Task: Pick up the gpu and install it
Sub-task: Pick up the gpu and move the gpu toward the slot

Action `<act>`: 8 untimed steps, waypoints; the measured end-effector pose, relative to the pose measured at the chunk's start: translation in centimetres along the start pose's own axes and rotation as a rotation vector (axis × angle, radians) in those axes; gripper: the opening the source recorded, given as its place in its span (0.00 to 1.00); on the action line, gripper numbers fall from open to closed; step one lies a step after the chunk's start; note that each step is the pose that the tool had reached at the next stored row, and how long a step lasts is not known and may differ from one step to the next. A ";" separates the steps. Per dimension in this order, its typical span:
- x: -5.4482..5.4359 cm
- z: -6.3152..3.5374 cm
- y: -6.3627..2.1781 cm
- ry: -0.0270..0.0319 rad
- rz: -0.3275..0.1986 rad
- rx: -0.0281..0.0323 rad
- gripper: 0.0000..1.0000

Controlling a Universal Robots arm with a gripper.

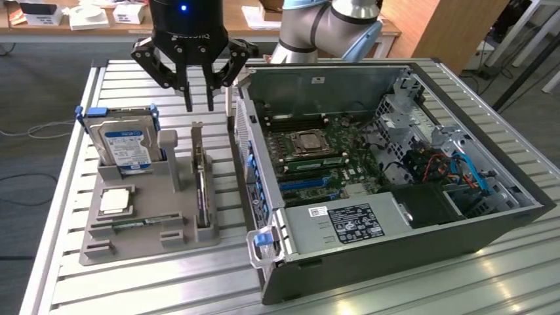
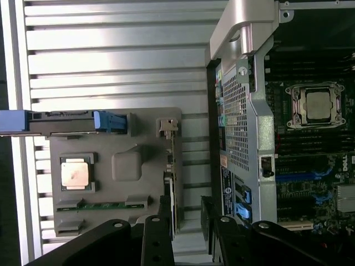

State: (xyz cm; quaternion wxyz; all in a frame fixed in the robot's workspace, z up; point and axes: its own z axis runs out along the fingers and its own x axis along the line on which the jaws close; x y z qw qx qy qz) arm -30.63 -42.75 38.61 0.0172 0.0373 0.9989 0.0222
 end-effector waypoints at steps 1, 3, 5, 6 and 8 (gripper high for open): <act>0.0 0.00 0.00 0.0000 0.000 0.0000 0.36; 0.0 0.00 0.00 0.0000 0.000 0.0000 0.36; 0.0 0.01 0.00 -0.0001 0.000 -0.0001 0.36; 0.0 0.01 0.00 -0.0001 0.000 -0.0001 0.37; 0.0 0.01 0.00 -0.0001 0.000 -0.0001 0.42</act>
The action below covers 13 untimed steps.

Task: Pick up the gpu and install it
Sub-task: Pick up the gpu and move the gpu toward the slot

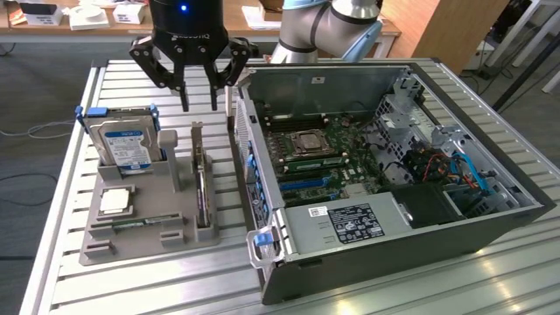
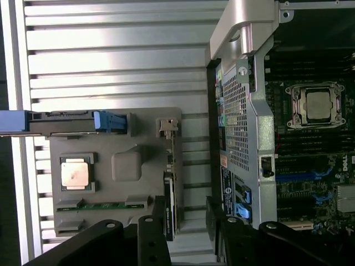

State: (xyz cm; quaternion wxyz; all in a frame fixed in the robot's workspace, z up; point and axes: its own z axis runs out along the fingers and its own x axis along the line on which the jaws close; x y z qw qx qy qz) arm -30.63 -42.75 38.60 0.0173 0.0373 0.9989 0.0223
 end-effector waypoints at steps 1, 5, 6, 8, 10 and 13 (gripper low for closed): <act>0.0 0.00 0.00 0.0000 0.000 0.0000 0.42; 0.0 0.14 -0.01 -0.0009 0.000 -0.0003 0.49; 0.0 0.30 -0.01 -0.0016 0.000 -0.0004 0.49; 0.0 0.64 -0.03 -0.0028 0.000 -0.0002 0.49; 0.0 1.01 -0.05 -0.0040 0.000 -0.0004 0.49; 0.1 1.54 -0.07 -0.0051 0.000 -0.0004 0.49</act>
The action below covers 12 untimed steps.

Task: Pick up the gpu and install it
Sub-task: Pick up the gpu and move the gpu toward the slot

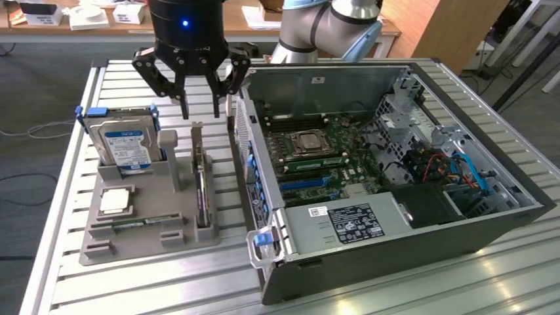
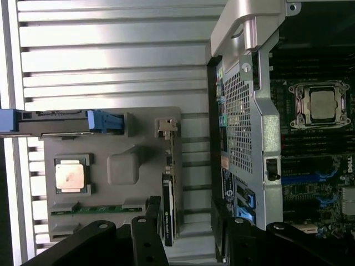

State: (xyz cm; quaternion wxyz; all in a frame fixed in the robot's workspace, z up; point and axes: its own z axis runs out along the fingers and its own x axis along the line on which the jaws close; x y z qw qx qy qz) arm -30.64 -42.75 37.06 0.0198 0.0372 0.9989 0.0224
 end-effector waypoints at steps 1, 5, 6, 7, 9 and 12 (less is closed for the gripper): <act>0.0 0.19 -0.01 -0.0005 0.000 0.0000 0.49; 0.0 0.92 -0.04 -0.0015 0.000 -0.0002 0.49; 0.0 1.10 -0.05 -0.0017 0.000 -0.0002 0.49; 0.0 1.28 -0.06 -0.0018 0.000 -0.0002 0.49; 0.1 1.64 -0.08 -0.0019 0.000 -0.0001 0.49; 0.1 2.19 -0.10 -0.0022 0.000 -0.0002 0.49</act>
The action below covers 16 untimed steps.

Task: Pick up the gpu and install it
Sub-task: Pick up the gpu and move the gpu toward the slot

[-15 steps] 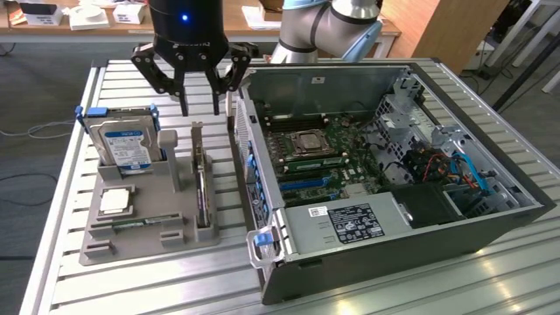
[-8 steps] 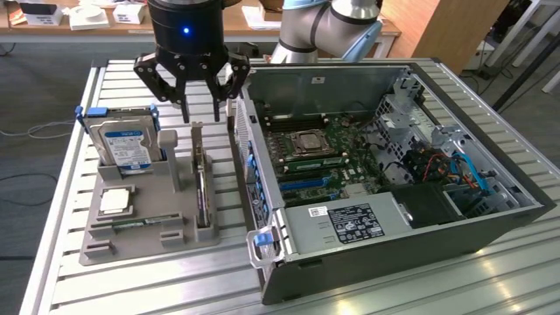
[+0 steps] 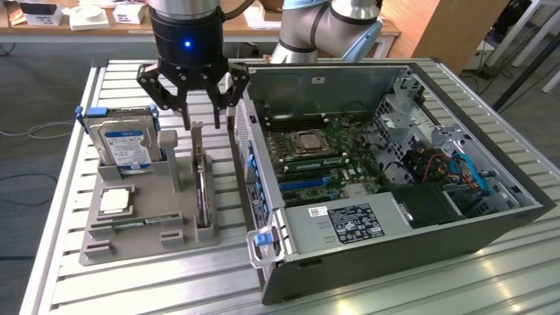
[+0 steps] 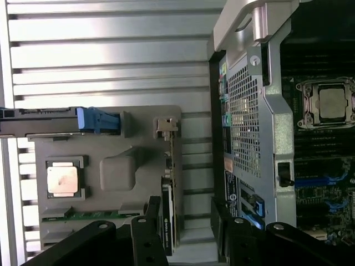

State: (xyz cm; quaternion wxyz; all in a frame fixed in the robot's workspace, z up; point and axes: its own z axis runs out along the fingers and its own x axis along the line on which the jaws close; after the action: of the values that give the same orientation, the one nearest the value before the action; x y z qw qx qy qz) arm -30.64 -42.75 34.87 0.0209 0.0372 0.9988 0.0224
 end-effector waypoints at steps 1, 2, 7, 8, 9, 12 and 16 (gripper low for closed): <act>0.0 0.18 -0.01 -0.0001 0.000 0.0000 0.49; 0.0 0.36 -0.02 -0.0002 0.000 0.0000 0.49; 0.1 1.10 -0.06 -0.0003 0.000 0.0000 0.49; 0.1 1.22 -0.07 -0.0003 0.000 0.0000 0.49; 0.1 1.33 -0.08 -0.0002 0.000 0.0000 0.49; 0.1 1.66 -0.11 -0.0003 0.000 0.0000 0.49; 0.1 2.28 -0.17 -0.0004 0.000 0.0000 0.49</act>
State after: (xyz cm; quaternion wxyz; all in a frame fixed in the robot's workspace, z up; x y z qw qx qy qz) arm -30.67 -42.82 32.58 0.0211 0.0372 0.9988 0.0224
